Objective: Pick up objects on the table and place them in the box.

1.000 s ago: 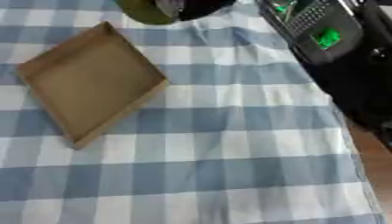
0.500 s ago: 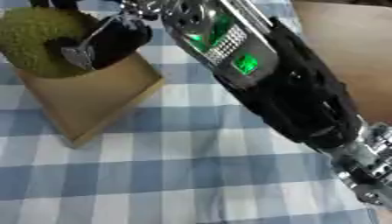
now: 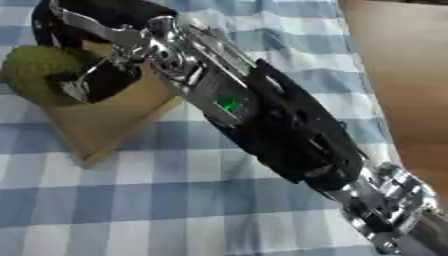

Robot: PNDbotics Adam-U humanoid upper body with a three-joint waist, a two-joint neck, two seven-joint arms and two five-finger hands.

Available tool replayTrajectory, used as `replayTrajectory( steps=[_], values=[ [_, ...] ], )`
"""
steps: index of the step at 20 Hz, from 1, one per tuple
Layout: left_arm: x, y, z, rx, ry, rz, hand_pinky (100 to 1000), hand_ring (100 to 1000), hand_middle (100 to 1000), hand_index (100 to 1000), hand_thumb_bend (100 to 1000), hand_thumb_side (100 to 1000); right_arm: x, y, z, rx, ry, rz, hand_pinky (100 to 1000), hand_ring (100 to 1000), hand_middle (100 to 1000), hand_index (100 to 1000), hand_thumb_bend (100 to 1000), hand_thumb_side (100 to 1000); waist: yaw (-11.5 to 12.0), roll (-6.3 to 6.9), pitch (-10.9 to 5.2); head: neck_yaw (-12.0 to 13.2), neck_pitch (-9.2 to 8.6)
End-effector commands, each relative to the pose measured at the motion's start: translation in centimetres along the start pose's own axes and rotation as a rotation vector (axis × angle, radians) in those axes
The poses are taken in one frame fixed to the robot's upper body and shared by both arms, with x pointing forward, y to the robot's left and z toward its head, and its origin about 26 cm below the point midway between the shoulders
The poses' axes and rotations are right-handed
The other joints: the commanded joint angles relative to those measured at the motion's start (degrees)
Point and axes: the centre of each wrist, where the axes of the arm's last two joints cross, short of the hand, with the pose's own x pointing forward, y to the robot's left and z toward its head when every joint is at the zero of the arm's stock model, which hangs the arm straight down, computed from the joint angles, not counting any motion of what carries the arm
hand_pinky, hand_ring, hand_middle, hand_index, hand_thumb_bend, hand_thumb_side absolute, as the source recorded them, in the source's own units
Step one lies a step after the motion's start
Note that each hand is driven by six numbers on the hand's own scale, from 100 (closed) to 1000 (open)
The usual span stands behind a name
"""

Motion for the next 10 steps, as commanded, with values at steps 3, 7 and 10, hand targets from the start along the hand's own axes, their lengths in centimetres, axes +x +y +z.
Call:
replayTrajectory(
  steps=[3, 7, 10],
  values=[
    [0.5, 0.4, -0.5, -0.015, -0.022, -0.023, 782, 794, 823, 906, 303, 747, -1.0, 0.5, -0.6, -0.047, 0.052, 0.069, 683, 583, 392, 397, 100, 100, 0.2, 0.48, -0.96, -0.3, -0.14],
    [0.5, 0.4, -0.3, -0.013, -0.018, -0.024, 782, 793, 823, 906, 302, 749, -2.2, 1.3, -0.7, -0.071, 0.121, 0.106, 678, 581, 391, 395, 112, 100, 0.1, 0.59, -0.88, -0.4, -0.33],
    [0.5, 0.4, -0.2, -0.012, -0.015, -0.025, 782, 793, 823, 906, 300, 751, -3.0, 2.2, -0.8, -0.089, 0.188, 0.131, 676, 580, 391, 395, 121, 100, 0.2, 0.68, -0.77, -0.5, -0.56]
  ],
)
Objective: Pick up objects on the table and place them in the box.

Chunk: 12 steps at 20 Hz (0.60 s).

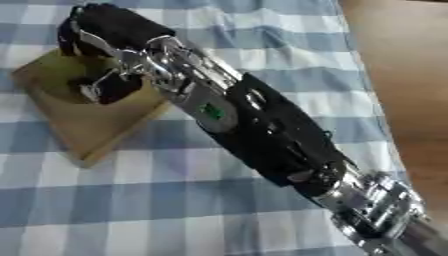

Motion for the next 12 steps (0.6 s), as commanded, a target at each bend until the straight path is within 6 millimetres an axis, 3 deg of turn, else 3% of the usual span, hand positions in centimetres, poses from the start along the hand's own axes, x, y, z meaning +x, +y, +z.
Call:
replayTrajectory(
  steps=[1, 6, 9, 10, 12],
  values=[
    [0.6, 0.3, -0.6, -0.010, -0.025, -0.016, 782, 793, 823, 906, 300, 751, -0.5, 0.0, -0.3, -0.049, 0.049, 0.041, 676, 580, 391, 395, 121, 100, 0.2, 0.65, -1.12, -0.2, -0.51],
    [0.5, 0.3, -0.5, -0.011, -0.025, -0.014, 782, 793, 823, 906, 298, 754, -1.1, 2.0, -0.8, -0.043, 0.113, 0.207, 678, 588, 405, 408, 141, 100, 0.1, 0.87, -0.87, -0.4, -0.61],
    [0.5, 0.3, -0.5, -0.010, -0.025, -0.014, 782, 793, 823, 906, 297, 754, -1.5, 2.8, -0.9, 0.001, 0.109, 0.245, 684, 612, 460, 456, 175, 100, 0.1, 0.94, -0.77, -0.5, -0.53],
    [0.5, 0.3, -0.5, -0.010, -0.026, -0.014, 782, 793, 823, 906, 297, 754, -1.5, 3.0, -0.9, 0.023, 0.100, 0.250, 702, 666, 544, 547, 253, 100, 0.1, 0.95, -0.73, -0.5, -0.50],
    [0.5, 0.3, -0.5, -0.011, -0.025, -0.014, 782, 793, 823, 906, 296, 755, -1.6, 3.3, -0.9, 0.089, 0.068, 0.266, 776, 815, 744, 757, 309, 100, 0.1, 0.94, -0.68, -0.4, -0.41]
  ],
)
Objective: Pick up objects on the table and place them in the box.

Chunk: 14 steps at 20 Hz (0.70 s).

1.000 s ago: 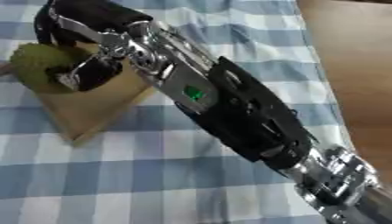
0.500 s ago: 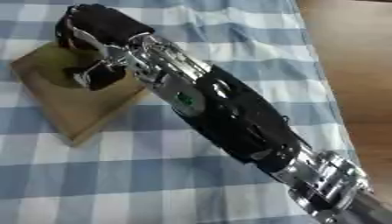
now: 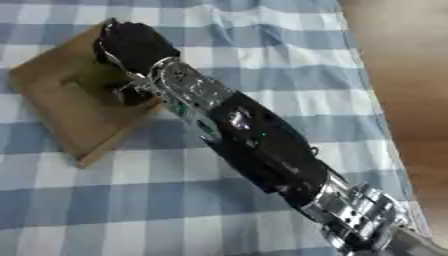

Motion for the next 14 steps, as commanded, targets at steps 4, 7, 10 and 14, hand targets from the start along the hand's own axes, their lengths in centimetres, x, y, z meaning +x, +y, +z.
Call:
replayTrajectory(
  steps=[4, 7, 10, 14],
  values=[
    [0.5, 0.2, -0.5, -0.011, -0.025, -0.013, 782, 793, 824, 906, 295, 756, -0.8, -0.7, 0.1, 0.141, -0.089, 0.071, 852, 902, 843, 895, 214, 100, 0.1, 0.59, -1.04, 0.0, -0.19],
    [0.5, 0.3, -0.5, -0.012, -0.025, -0.014, 783, 793, 824, 907, 296, 755, -1.3, -1.7, 0.4, 0.162, -0.100, 0.066, 877, 925, 860, 925, 185, 131, 0.1, 0.54, -1.19, 0.1, -0.10],
    [0.5, 0.3, -0.5, -0.011, -0.024, -0.014, 783, 793, 824, 907, 297, 753, -2.1, -2.8, 0.6, 0.153, -0.116, 0.019, 894, 937, 867, 945, 110, 279, 0.2, 0.51, -1.35, 0.3, 0.08],
    [0.5, 0.3, -0.5, -0.012, -0.025, -0.014, 783, 794, 824, 907, 297, 751, -3.2, -4.9, 0.8, 0.122, -0.134, -0.045, 913, 962, 886, 960, 100, 355, 0.2, 0.52, -1.52, 0.5, 0.57]
  ],
)
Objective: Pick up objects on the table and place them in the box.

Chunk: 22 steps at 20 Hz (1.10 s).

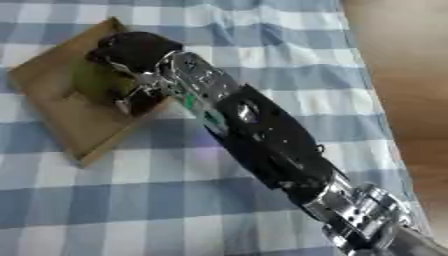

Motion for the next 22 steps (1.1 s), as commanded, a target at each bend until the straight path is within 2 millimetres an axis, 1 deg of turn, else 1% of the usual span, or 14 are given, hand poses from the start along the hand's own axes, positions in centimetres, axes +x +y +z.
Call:
replayTrajectory(
  steps=[1, 4, 8, 10, 11, 12, 13, 14, 15, 17, 19, 22],
  values=[
    [0.6, 0.3, -0.6, -0.013, -0.027, -0.014, 784, 794, 824, 907, 297, 752, -1.0, -3.1, 1.0, -0.056, -0.021, -0.026, 913, 962, 886, 959, 100, 356, 0.2, 0.52, -1.64, 0.2, 0.58],
    [0.6, 0.3, -0.6, -0.015, -0.027, -0.014, 784, 794, 824, 907, 296, 751, -1.7, -5.1, 1.7, -0.083, -0.034, -0.060, 905, 955, 878, 950, 100, 331, 0.2, 0.53, -1.73, 0.4, 0.87],
    [0.6, 0.4, -0.6, -0.017, -0.026, -0.017, 784, 794, 824, 907, 297, 751, -2.0, -7.3, 3.1, -0.121, -0.056, -0.083, 903, 953, 879, 956, 100, 286, 0.2, 0.54, -1.83, 0.8, 0.93],
    [0.6, 0.4, -0.5, -0.016, -0.025, -0.018, 784, 794, 825, 907, 298, 750, -2.1, -8.0, 3.6, -0.119, -0.064, -0.083, 910, 960, 889, 969, 100, 231, 0.1, 0.56, -1.93, 0.9, 0.82],
    [0.6, 0.4, -0.5, -0.017, -0.025, -0.017, 784, 794, 825, 907, 298, 749, -2.1, -8.1, 3.7, -0.104, -0.069, -0.082, 915, 964, 892, 970, 111, 100, 0.1, 0.58, -1.98, 0.9, 0.76],
    [0.6, 0.3, -0.6, -0.019, -0.026, -0.016, 784, 794, 824, 907, 299, 748, -2.1, -7.9, 3.5, -0.074, -0.076, -0.086, 917, 965, 892, 973, 186, 100, 0.1, 0.60, -2.03, 1.0, 0.69],
    [0.6, 0.3, -0.6, -0.021, -0.028, -0.015, 784, 794, 825, 907, 304, 753, -2.2, -7.7, 3.3, -0.041, -0.078, -0.094, 916, 964, 892, 972, 130, 100, 0.1, 0.62, -2.06, 0.9, 0.65],
    [0.6, 0.3, -0.6, -0.023, -0.029, -0.013, 784, 794, 825, 907, 298, 747, -2.4, -7.4, 3.1, -0.018, -0.074, -0.106, 914, 962, 889, 969, 111, 100, 0.1, 0.66, -2.08, 0.8, 0.65],
    [0.6, 0.3, -0.6, -0.024, -0.030, -0.013, 784, 794, 825, 907, 297, 747, -2.6, -7.2, 3.0, -0.010, -0.067, -0.124, 907, 956, 881, 958, 100, 100, 0.2, 0.70, -2.09, 0.6, 0.63],
    [0.6, 0.4, -0.6, -0.022, -0.030, -0.017, 784, 794, 824, 907, 297, 747, -3.0, -7.5, 3.3, -0.040, -0.056, -0.156, 904, 954, 877, 952, 100, 100, 0.2, 0.72, -2.08, 0.4, 0.57],
    [0.6, 0.5, -0.5, -0.016, -0.027, -0.020, 784, 794, 824, 906, 297, 747, -3.2, -8.5, 4.2, -0.105, -0.050, -0.170, 894, 945, 867, 936, 100, 100, 0.2, 0.66, -2.10, 0.3, 0.58],
    [0.5, 0.6, -0.4, -0.013, -0.026, -0.025, 784, 794, 824, 906, 297, 747, -3.6, -10.8, 6.7, -0.241, -0.039, -0.189, 884, 932, 848, 910, 100, 100, 0.0, 0.49, -2.20, 0.5, 0.59]
  ],
)
